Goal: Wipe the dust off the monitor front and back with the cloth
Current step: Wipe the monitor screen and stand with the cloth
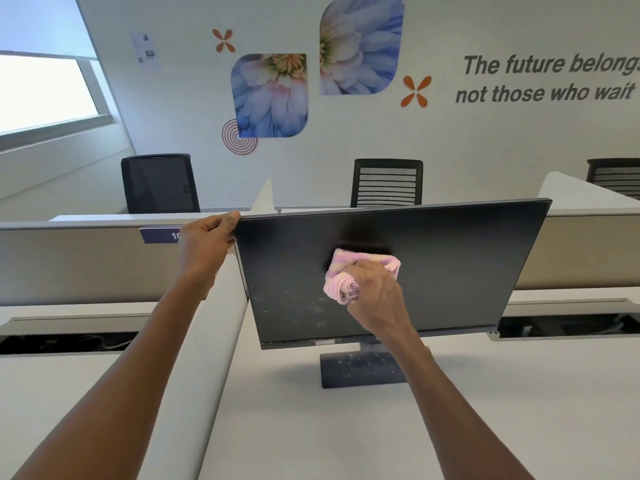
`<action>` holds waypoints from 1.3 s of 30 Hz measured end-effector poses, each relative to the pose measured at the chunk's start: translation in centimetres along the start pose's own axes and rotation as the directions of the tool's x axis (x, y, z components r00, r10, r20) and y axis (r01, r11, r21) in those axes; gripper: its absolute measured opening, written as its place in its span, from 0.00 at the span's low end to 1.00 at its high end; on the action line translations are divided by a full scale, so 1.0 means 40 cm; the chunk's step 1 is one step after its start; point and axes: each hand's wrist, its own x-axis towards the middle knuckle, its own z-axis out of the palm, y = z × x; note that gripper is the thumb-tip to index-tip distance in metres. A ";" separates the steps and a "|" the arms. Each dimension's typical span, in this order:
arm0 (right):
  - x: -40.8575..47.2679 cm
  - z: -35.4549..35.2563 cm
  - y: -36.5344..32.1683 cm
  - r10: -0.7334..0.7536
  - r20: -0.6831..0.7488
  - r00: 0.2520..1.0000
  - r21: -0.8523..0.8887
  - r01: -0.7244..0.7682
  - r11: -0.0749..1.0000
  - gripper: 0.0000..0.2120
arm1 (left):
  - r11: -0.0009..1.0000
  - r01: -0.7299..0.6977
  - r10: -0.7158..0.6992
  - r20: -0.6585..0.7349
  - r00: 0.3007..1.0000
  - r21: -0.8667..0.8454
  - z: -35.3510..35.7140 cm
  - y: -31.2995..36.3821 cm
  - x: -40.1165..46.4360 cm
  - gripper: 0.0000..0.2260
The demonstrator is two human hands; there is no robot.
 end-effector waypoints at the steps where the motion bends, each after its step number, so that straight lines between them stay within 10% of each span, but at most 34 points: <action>1: -0.017 0.013 0.015 0.010 0.028 1.000 -0.010 -0.009 1.000 0.14 | 1.000 0.002 -0.002 0.006 1.000 -0.002 -0.002 -0.001 0.000 0.16; 9: -0.005 -0.044 0.084 0.112 -0.032 0.993 0.052 -0.110 0.993 0.12 | 0.997 0.008 -0.006 0.020 1.000 -0.071 0.009 0.009 -0.005 0.03; 14: -0.042 0.040 0.075 0.039 0.171 0.984 -0.052 -0.031 0.998 0.10 | 0.997 0.013 -0.012 0.009 1.000 -0.073 0.004 0.006 -0.009 0.10; 22: -0.051 0.031 0.134 0.096 0.039 0.995 -0.012 -0.096 0.995 0.20 | 0.997 0.016 -0.015 0.016 1.000 -0.073 0.011 0.011 -0.003 0.08; 33: -0.076 0.053 0.119 0.189 0.012 0.982 -0.106 -0.187 0.977 0.09 | 1.000 -0.024 0.024 -0.007 1.000 0.005 0.002 0.002 -0.002 0.10; 39: -0.030 0.062 0.060 0.022 0.049 0.999 0.001 -0.022 1.000 0.09 | 1.000 -0.016 0.016 -0.006 1.000 -0.018 0.010 -0.002 -0.005 0.12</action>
